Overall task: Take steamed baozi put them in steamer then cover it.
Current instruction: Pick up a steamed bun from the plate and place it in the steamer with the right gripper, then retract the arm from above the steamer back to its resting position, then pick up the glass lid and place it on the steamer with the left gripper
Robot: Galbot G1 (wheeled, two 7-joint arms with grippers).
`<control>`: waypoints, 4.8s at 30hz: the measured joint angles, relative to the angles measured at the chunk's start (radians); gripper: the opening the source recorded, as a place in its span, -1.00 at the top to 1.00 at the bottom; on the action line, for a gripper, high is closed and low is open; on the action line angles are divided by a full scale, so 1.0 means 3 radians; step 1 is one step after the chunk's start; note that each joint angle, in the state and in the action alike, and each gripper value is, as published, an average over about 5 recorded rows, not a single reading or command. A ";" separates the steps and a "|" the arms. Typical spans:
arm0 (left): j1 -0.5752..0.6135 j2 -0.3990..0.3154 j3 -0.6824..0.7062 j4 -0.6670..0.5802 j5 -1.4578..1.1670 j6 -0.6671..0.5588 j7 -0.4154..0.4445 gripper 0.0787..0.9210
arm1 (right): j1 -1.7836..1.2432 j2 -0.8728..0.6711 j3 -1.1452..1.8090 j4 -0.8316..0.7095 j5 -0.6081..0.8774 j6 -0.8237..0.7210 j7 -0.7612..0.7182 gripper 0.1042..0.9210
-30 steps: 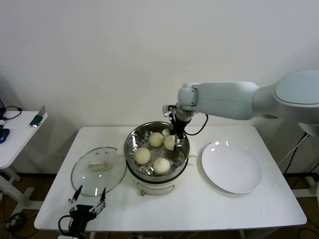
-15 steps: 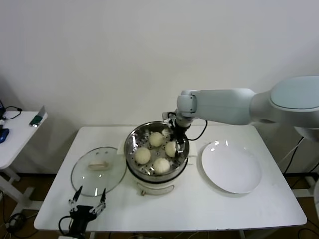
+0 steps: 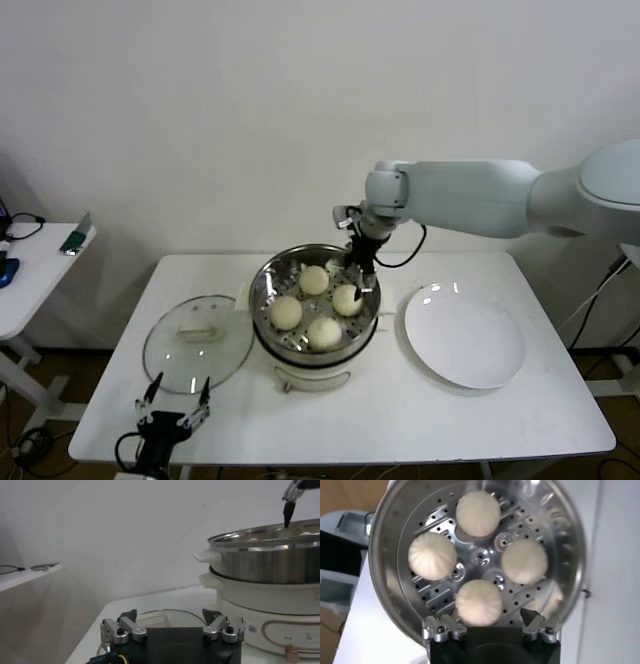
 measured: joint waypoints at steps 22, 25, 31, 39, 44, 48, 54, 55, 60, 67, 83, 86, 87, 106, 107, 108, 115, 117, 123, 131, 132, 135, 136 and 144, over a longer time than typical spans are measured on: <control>-0.0048 -0.0085 -0.0122 -0.0050 0.0101 0.0023 0.0022 -0.77 | -0.1261 -0.1635 0.1776 0.0808 -0.0261 0.0993 0.1894 -0.76; -0.0073 -0.0117 -0.0135 -0.0077 0.0142 0.0046 0.0027 -0.77 | -0.1706 -0.1776 0.2276 0.0893 -0.0372 0.1102 0.2067 -0.76; -0.0121 -0.0178 -0.0171 -0.0112 0.0250 0.0086 0.0053 -0.77 | -0.2687 -0.1893 0.3397 0.1074 -0.0600 0.1249 0.2322 -0.76; -0.0159 -0.0183 -0.0218 -0.0102 0.0511 0.0129 0.0098 -0.77 | -0.4086 -0.1766 0.4893 0.1363 -0.0899 0.1323 0.2548 -0.76; -0.0207 -0.0157 -0.0259 -0.0091 0.0817 0.0166 0.0124 -0.77 | -0.4873 -0.1540 0.5684 0.1551 -0.1091 0.1288 0.2604 -0.76; -0.0270 -0.0118 -0.0310 -0.0053 0.1247 0.0197 0.0131 -0.77 | -0.5431 -0.1324 0.6236 0.1702 -0.1236 0.1222 0.2607 -0.76; -0.0377 -0.0053 -0.0339 0.0052 0.2197 0.0245 0.0135 -0.77 | -0.6099 -0.0993 0.6887 0.1862 -0.1389 0.1168 0.2560 -0.76; -0.0397 -0.0044 -0.0335 0.0072 0.2364 0.0248 0.0134 -0.77 | -0.6189 -0.0940 0.6973 0.1885 -0.1409 0.1161 0.2550 -0.76; -0.0545 -0.0019 -0.0269 0.0218 0.3124 0.0244 0.0105 -0.77 | -0.6575 -0.0710 0.7311 0.1971 -0.1522 0.1127 0.2500 -0.76; -0.0825 0.0012 -0.0143 0.0520 0.3832 0.0224 0.0028 -0.77 | -0.6935 -0.0514 0.7619 0.2027 -0.1664 0.1082 0.2427 -0.76; -0.1429 -0.0020 -0.0008 0.1290 0.4510 0.0204 -0.0151 -0.77 | -0.7289 -0.0235 0.7884 0.2029 -0.1904 0.1048 0.2373 -0.76; -0.1545 -0.0043 -0.0007 0.1432 0.4569 0.0202 -0.0176 -0.77 | -0.7316 -0.0195 0.7908 0.2012 -0.1943 0.1063 0.2360 -0.76; -0.1582 -0.0049 -0.0006 0.1477 0.4588 0.0202 -0.0185 -0.77 | -0.7326 -0.0181 0.7912 0.2006 -0.1957 0.1069 0.2355 -0.76; -0.2103 -0.0048 -0.0013 0.2117 0.4812 0.0167 -0.0333 -0.77 | -0.7334 0.0042 0.7914 0.1874 -0.2228 0.1168 0.2238 -0.76; -0.2118 -0.0048 -0.0011 0.2133 0.4816 0.0167 -0.0341 -0.77 | -0.7334 0.0052 0.7911 0.1869 -0.2239 0.1171 0.2234 -0.76; -0.2132 -0.0048 -0.0007 0.2146 0.4818 0.0166 -0.0347 -0.77 | -0.7334 0.0060 0.7908 0.1862 -0.2250 0.1173 0.2229 -0.76; -0.2191 -0.0045 0.0022 0.2209 0.4820 0.0142 -0.0368 -0.54 | -0.7338 0.0114 0.7900 0.1816 -0.2321 0.1204 0.2191 -0.76; -0.2196 -0.0040 0.0029 0.2226 0.4818 0.0133 -0.0371 -0.40 | -0.7339 0.0126 0.7901 0.1806 -0.2336 0.1212 0.2183 -0.76; -0.2219 -0.0028 0.0040 0.2285 0.4805 0.0114 -0.0356 0.02 | -0.7336 0.0170 0.7909 0.1768 -0.2380 0.1238 0.2163 -0.76; -0.2223 -0.0015 0.0042 0.2326 0.4785 0.0079 -0.0321 0.57 | -0.7325 0.0204 0.7925 0.1741 -0.2415 0.1263 0.2148 -0.76; -0.2218 -0.0009 0.0041 0.2320 0.4777 0.0078 -0.0319 0.63 | -0.7320 0.0206 0.7927 0.1736 -0.2417 0.1265 0.2147 -0.76; -0.2199 0.0011 0.0032 0.2286 0.4746 0.0080 -0.0315 0.79 | -0.7307 0.0209 0.7932 0.1723 -0.2422 0.1272 0.2143 -0.76; -0.2191 0.0018 0.0029 0.2271 0.4733 0.0083 -0.0313 0.81 | -0.7302 0.0209 0.7933 0.1719 -0.2424 0.1274 0.2143 -0.76; -0.2047 0.0103 0.0003 0.1999 0.4566 0.0143 -0.0279 0.83 | -0.7255 0.0203 0.7950 0.1678 -0.2432 0.1288 0.2142 -0.76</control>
